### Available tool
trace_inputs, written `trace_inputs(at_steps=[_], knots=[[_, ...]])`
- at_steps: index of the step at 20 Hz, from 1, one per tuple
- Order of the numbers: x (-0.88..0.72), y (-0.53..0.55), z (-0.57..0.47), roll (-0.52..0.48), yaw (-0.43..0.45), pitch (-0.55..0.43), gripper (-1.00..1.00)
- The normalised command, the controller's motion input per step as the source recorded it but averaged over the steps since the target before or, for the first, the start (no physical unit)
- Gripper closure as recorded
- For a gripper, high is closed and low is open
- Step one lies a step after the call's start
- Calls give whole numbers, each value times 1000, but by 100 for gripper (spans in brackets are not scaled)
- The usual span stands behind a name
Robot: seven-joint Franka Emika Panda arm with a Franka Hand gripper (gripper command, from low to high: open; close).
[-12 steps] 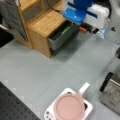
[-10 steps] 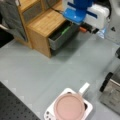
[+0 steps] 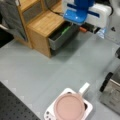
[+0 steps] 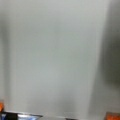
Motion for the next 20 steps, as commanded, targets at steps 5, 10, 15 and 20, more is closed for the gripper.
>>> trace_inputs(at_steps=[5,10,15,20], knots=[[-107,42,-96,272,3,-20,-100],[-239,132,-38,276,-30,29,-100],[-371,261,-2,223,-23,-19,-100],[-461,447,-91,171,-57,-104,-100]])
